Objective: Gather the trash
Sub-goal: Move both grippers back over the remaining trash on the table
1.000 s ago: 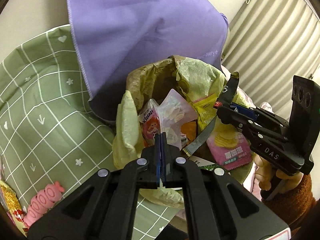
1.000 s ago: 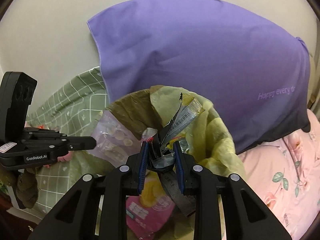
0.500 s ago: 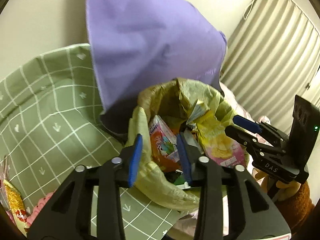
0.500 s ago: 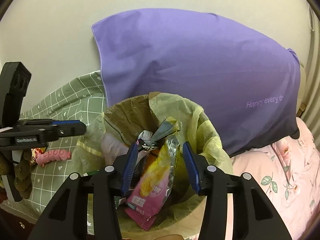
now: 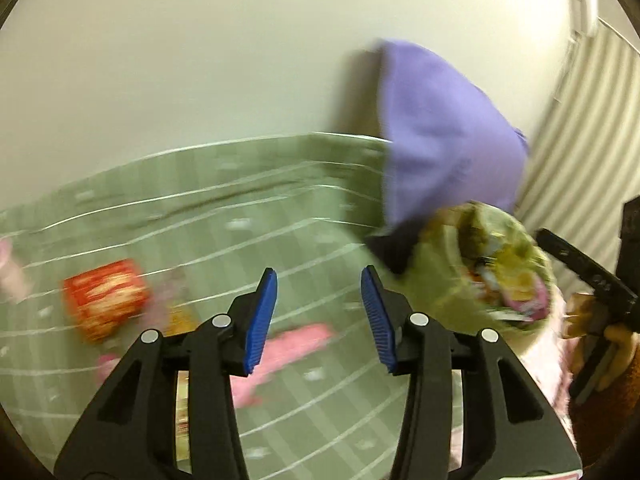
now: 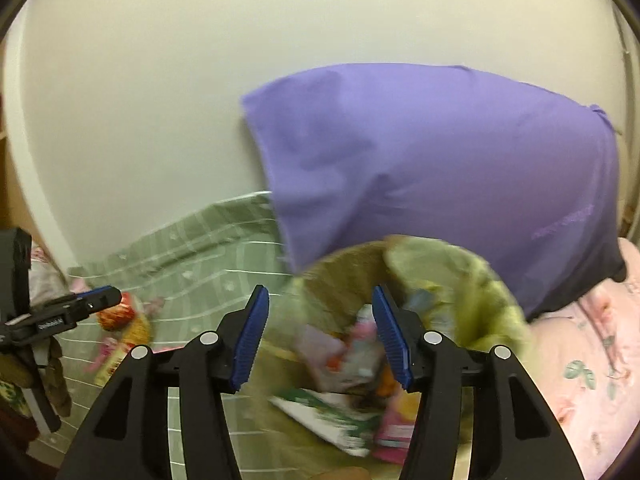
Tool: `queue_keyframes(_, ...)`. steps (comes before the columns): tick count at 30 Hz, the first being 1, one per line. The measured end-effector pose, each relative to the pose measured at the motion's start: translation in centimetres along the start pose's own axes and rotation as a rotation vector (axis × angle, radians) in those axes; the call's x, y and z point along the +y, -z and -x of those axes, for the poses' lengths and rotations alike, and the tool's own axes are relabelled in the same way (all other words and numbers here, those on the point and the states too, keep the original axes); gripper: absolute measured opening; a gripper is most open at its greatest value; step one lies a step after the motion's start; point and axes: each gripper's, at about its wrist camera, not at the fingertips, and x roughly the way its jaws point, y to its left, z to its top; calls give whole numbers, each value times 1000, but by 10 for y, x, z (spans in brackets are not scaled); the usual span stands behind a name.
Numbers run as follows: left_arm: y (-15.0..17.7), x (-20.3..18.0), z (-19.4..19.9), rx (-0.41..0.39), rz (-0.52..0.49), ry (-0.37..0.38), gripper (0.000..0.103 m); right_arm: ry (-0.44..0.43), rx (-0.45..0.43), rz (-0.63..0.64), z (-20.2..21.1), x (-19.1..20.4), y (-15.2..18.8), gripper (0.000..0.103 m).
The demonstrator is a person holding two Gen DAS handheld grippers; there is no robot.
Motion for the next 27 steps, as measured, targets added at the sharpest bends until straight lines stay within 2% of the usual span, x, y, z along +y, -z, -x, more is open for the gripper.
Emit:
queue_keyframes(3, 14, 42, 18, -19, 56, -94, 45, -58, 10, 17, -8, 24, 3, 52)
queue_keyframes(4, 19, 60, 25, -22, 91, -122, 45, -79, 15, 21, -11, 31, 4, 56)
queue_keyframes(7, 31, 103, 42, -39, 196, -185, 46, -142, 53, 53, -26, 58, 10, 58)
queue_keyframes(12, 48, 142, 64, -56, 266, -242, 46, -217, 116, 126, -46, 102, 19, 58)
queue_keyframes(16, 59, 157, 65, -37, 275, -248, 46, -252, 186, 235, -66, 137, 29, 59)
queue_keyframes(22, 70, 162, 54, -3, 294, -230, 46, -258, 284, 325, -97, 178, 54, 57)
queue_keyframes(27, 84, 165, 49, 44, 291, -236, 46, -288, 340, 312, -126, 200, 69, 57)
